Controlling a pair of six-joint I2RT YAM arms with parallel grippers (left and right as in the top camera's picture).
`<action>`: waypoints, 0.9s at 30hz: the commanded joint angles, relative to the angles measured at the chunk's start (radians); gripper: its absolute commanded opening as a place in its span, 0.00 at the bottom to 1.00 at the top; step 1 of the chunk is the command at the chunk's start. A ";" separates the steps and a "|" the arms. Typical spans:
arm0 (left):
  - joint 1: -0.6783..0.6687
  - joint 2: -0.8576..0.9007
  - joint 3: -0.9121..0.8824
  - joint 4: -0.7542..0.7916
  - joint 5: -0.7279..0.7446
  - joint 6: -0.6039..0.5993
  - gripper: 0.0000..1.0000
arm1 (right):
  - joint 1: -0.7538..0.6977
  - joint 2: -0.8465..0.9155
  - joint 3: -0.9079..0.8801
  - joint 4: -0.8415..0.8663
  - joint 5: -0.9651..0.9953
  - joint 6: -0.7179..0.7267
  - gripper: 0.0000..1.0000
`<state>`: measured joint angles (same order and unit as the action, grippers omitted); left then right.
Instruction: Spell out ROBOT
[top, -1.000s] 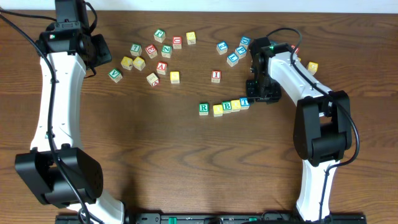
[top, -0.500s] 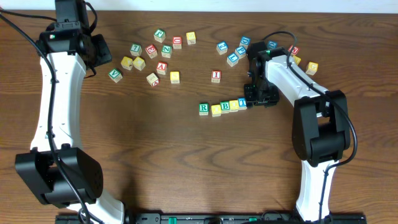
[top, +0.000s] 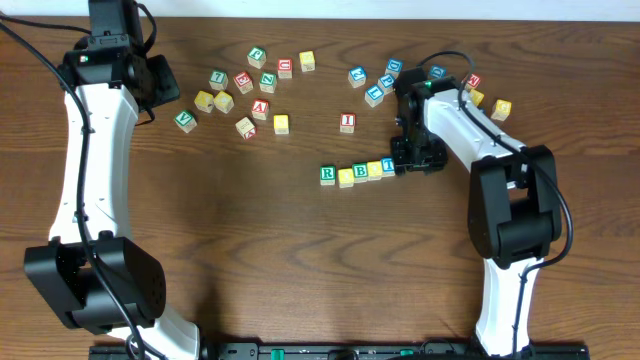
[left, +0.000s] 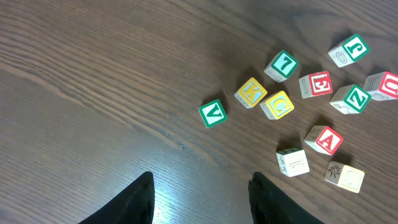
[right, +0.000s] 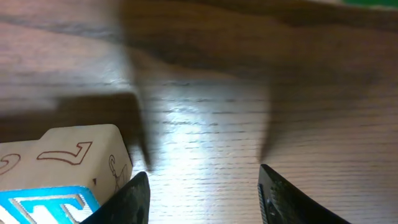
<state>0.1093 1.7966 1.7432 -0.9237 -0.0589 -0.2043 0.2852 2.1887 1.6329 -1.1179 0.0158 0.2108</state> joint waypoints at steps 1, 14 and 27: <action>0.002 -0.012 -0.008 -0.003 -0.010 0.016 0.49 | 0.035 -0.006 -0.006 -0.004 0.000 -0.026 0.52; 0.002 -0.012 -0.008 -0.003 -0.010 0.017 0.49 | 0.096 -0.006 -0.006 -0.027 0.000 -0.015 0.53; 0.002 -0.012 -0.008 -0.003 -0.010 0.016 0.49 | 0.097 -0.011 0.130 -0.137 0.000 -0.002 0.45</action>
<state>0.1093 1.7966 1.7432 -0.9237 -0.0589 -0.2043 0.3756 2.1887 1.6932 -1.2404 0.0154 0.2008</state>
